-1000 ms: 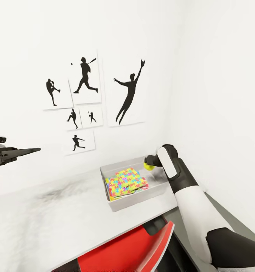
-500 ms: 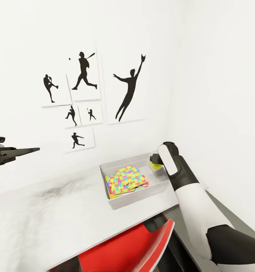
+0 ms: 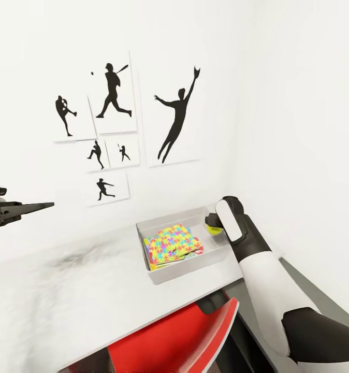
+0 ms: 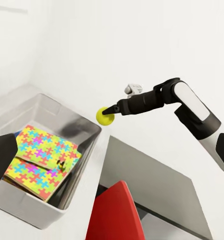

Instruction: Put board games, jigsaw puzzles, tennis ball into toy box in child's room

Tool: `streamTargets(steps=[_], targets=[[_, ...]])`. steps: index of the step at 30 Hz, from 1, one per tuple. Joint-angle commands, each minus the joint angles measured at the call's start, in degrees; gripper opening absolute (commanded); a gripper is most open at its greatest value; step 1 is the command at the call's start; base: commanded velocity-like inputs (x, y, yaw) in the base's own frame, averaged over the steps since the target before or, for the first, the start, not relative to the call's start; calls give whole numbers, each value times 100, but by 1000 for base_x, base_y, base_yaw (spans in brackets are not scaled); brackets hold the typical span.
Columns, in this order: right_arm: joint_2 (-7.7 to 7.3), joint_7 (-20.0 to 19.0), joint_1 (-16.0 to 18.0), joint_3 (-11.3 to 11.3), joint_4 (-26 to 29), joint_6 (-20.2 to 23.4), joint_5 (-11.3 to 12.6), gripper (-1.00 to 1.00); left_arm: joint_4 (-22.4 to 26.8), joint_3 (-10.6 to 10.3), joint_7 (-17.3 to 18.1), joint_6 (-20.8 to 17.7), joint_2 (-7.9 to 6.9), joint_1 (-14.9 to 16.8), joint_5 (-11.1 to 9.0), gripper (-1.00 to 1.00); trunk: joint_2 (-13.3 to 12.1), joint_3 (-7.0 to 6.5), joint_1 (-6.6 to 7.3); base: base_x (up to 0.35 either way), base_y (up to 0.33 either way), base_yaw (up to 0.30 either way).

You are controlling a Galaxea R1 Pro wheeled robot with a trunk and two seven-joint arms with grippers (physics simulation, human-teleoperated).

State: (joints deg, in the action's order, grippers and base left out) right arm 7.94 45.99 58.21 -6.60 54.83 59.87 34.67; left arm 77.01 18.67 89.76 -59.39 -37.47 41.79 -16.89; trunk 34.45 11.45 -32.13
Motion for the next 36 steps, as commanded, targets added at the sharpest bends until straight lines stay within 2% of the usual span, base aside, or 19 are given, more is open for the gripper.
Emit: streamTargets(steps=[1,18,30,36], targets=[[-5,68,6,-5,3,13,75,-100,0,1,24,-61,-4,5,6,100,10,20,-2,0,0,0],[-15,76,195,10,10,-5,66,-100,7,5,24,-61,-5,5,3,100,10,181,-2,0,0,0],[-37,62,208,9,2,-37,64,-100,7,13,24,-61,-14,5,-7,100,10,292,-2,0,0,0],[-38,59,208,-23,-3,-46,51,-100,11,14,24,-61,-15,5,-7,100,10,307,-2,0,0,0]])
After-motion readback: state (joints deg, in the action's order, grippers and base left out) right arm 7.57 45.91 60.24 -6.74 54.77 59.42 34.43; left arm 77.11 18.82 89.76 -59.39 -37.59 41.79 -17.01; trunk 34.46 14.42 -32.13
